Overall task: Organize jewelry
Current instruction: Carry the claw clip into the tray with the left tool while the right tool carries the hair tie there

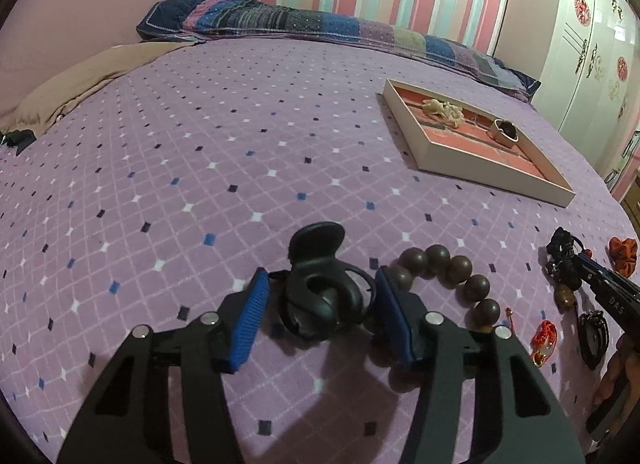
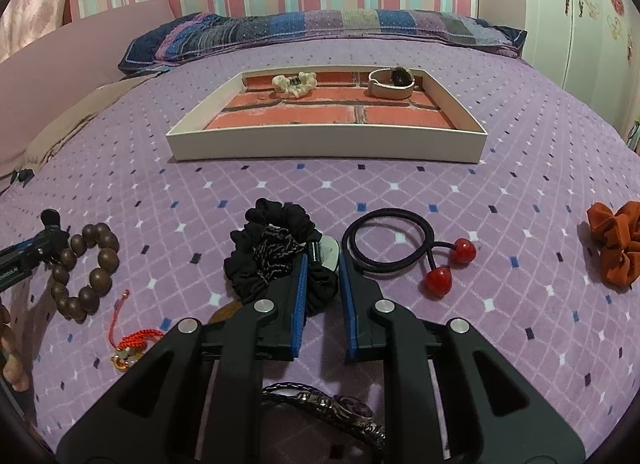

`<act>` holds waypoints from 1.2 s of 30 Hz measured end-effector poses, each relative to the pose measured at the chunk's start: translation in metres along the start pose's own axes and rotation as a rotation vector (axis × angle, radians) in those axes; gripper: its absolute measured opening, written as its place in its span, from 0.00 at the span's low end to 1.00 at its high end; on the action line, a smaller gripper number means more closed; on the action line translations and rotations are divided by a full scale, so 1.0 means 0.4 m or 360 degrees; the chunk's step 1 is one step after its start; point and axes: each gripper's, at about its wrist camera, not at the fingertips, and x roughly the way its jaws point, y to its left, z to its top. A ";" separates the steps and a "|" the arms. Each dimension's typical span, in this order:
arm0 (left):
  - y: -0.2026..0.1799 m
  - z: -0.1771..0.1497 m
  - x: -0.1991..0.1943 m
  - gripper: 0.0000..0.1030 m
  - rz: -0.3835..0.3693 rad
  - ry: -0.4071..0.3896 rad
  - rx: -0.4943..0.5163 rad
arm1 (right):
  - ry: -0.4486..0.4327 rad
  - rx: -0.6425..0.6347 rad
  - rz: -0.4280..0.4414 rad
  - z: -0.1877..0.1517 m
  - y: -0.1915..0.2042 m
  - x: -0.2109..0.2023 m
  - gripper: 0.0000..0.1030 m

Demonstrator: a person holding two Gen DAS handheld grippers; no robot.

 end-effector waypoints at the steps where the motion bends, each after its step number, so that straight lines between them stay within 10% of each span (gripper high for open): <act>1: 0.002 0.001 -0.001 0.53 0.0001 -0.0003 -0.0004 | -0.0012 -0.0006 -0.0002 0.003 0.002 -0.005 0.16; 21: -0.030 0.088 -0.021 0.46 0.0033 -0.0099 -0.0075 | -0.0165 0.0088 0.0030 0.064 -0.055 -0.058 0.16; 36: -0.312 0.319 0.048 0.46 -0.0217 -0.0155 -0.0005 | -0.0318 0.0177 0.0047 0.319 -0.163 -0.038 0.16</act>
